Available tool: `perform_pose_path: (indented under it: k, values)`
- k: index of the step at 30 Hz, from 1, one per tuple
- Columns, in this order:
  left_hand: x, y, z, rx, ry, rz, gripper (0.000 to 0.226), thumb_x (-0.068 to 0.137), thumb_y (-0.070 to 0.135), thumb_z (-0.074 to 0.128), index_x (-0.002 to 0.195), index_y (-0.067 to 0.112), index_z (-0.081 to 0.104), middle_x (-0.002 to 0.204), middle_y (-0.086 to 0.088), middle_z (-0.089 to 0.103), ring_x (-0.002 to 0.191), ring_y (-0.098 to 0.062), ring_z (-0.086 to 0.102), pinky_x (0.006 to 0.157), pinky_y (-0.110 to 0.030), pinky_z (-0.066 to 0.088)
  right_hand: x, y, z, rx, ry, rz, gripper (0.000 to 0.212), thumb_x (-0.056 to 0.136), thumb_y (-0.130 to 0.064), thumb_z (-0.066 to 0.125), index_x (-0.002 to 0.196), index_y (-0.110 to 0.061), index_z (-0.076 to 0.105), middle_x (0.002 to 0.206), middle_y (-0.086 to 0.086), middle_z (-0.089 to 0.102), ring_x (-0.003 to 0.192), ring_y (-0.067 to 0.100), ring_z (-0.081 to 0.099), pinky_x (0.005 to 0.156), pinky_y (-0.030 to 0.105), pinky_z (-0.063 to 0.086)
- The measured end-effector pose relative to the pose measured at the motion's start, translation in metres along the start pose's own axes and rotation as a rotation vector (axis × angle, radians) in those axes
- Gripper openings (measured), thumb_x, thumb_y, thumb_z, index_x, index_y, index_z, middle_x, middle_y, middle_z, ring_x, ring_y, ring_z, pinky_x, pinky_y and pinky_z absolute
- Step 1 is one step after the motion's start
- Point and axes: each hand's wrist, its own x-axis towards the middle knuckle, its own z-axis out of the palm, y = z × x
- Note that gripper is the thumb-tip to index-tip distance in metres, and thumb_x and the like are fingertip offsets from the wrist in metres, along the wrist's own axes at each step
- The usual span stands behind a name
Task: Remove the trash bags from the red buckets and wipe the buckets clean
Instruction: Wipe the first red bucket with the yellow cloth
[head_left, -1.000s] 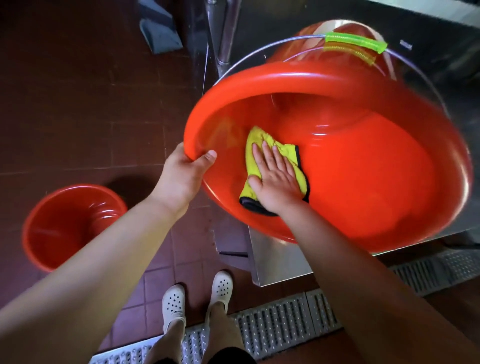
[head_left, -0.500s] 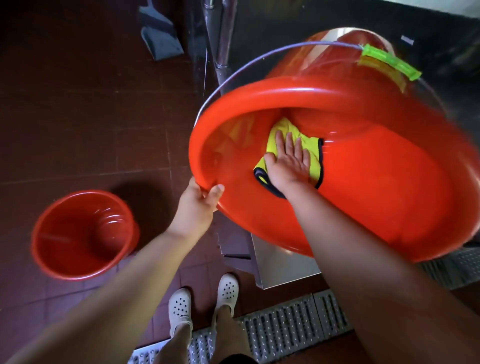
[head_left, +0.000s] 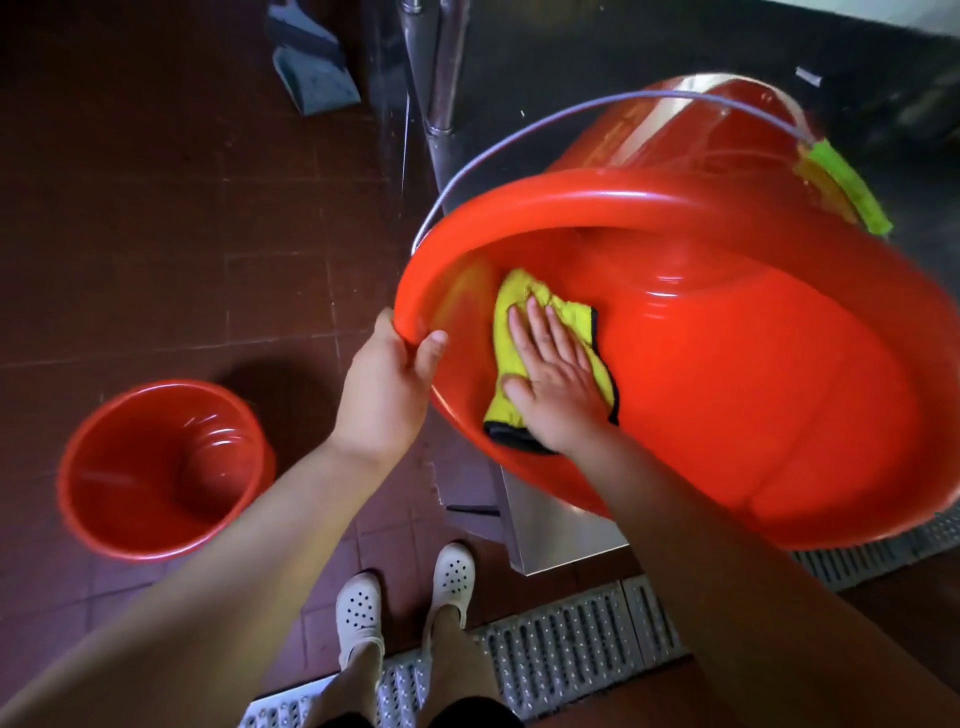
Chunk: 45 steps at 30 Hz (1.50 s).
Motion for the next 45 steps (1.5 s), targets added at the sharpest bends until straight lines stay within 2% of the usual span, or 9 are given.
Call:
perform_pose_path:
  k: [3, 7, 10, 14, 21, 25, 33, 36, 45]
  values:
    - [0.01, 0.013, -0.011, 0.102, -0.009, 0.114, 0.035, 0.094, 0.039, 0.05, 0.118, 0.014, 0.047, 0.093, 0.007, 0.057, 0.082, -0.011, 0.054, 0.071, -0.026, 0.044, 0.03, 0.033, -0.006, -0.001, -0.028, 0.149, 0.071, 0.091, -0.043, 0.039, 0.15, -0.036, -0.002, 0.159, -0.01, -0.004, 0.146, 0.013, -0.002, 0.117, 0.035, 0.005]
    - [0.015, 0.02, -0.012, 0.106, -0.023, 0.163, 0.025, 0.091, 0.047, 0.05, 0.102, 0.025, 0.047, 0.076, 0.018, 0.053, 0.064, 0.004, 0.053, 0.056, -0.009, 0.038, 0.06, 0.069, -0.011, -0.047, -0.074, 0.395, 0.065, 0.093, -0.049, 0.029, 0.148, -0.04, -0.005, 0.159, -0.012, -0.005, 0.146, 0.014, -0.003, 0.116, 0.037, 0.0]
    - [0.012, 0.007, -0.005, -0.052, -0.076, 0.085, 0.019, 0.088, 0.046, 0.056, 0.096, 0.03, 0.049, 0.079, 0.015, 0.058, 0.074, 0.012, 0.057, 0.064, -0.002, 0.04, 0.066, 0.073, -0.006, -0.056, -0.079, 0.415, 0.065, 0.094, -0.052, 0.026, 0.148, -0.039, -0.007, 0.159, -0.011, -0.008, 0.146, 0.014, -0.007, 0.115, 0.037, -0.002]
    - [-0.011, -0.026, 0.02, -0.249, -0.334, -0.28, 0.019, 0.094, 0.02, 0.053, 0.112, 0.018, 0.044, 0.113, -0.009, 0.06, 0.105, -0.022, 0.06, 0.094, -0.046, 0.05, 0.064, 0.058, -0.007, 0.02, -0.079, 0.442, 0.066, 0.095, -0.052, 0.029, 0.15, -0.035, -0.004, 0.16, -0.006, -0.005, 0.146, 0.018, -0.006, 0.116, 0.038, -0.003]
    - [-0.019, -0.026, 0.028, -0.274, -0.194, -0.326, 0.015, 0.094, 0.017, 0.053, 0.108, 0.02, 0.047, 0.104, -0.008, 0.063, 0.098, -0.025, 0.063, 0.09, -0.041, 0.051, -0.025, -0.034, 0.009, -0.002, 0.058, 0.155, 0.076, 0.085, -0.054, 0.03, 0.151, -0.026, 0.004, 0.159, 0.004, 0.007, 0.147, 0.024, 0.003, 0.118, 0.041, 0.004]
    - [-0.019, -0.021, 0.025, -0.283, -0.216, -0.315, 0.014, 0.093, 0.019, 0.055, 0.105, 0.022, 0.048, 0.096, -0.002, 0.062, 0.096, -0.024, 0.062, 0.09, -0.05, 0.05, -0.055, -0.029, 0.014, -0.063, 0.035, -0.027, 0.074, 0.084, -0.052, 0.03, 0.149, -0.027, 0.006, 0.159, 0.003, 0.008, 0.147, 0.025, 0.005, 0.118, 0.042, 0.009]
    - [-0.01, -0.003, 0.011, -0.23, -0.322, -0.182, 0.015, 0.081, 0.046, 0.048, 0.096, 0.048, 0.048, 0.105, -0.002, 0.064, 0.104, -0.026, 0.061, 0.092, -0.052, 0.048, 0.002, 0.046, -0.004, 0.003, -0.046, 0.292, 0.073, 0.089, -0.052, 0.041, 0.148, -0.041, 0.0, 0.159, -0.012, 0.0, 0.146, 0.015, 0.0, 0.115, 0.039, 0.006]
    - [-0.011, 0.006, 0.003, -0.081, -0.361, -0.054, 0.02, 0.085, 0.052, 0.042, 0.101, 0.04, 0.044, 0.094, 0.004, 0.063, 0.092, -0.02, 0.063, 0.085, -0.049, 0.052, 0.025, 0.084, -0.022, -0.056, -0.107, 0.404, 0.066, 0.093, -0.055, 0.035, 0.149, -0.042, 0.002, 0.159, -0.012, 0.003, 0.146, 0.016, 0.005, 0.114, 0.039, 0.009]
    - [-0.007, 0.063, -0.045, 0.0, -0.273, 0.057, 0.012, 0.095, 0.035, 0.048, 0.088, 0.028, 0.042, 0.075, -0.005, 0.062, 0.07, -0.025, 0.063, 0.069, -0.051, 0.053, 0.024, 0.082, -0.075, -0.341, -0.22, 0.081, 0.048, 0.094, -0.03, 0.051, 0.139, -0.042, 0.04, 0.146, -0.009, 0.042, 0.123, 0.024, 0.044, 0.1, 0.032, 0.039]
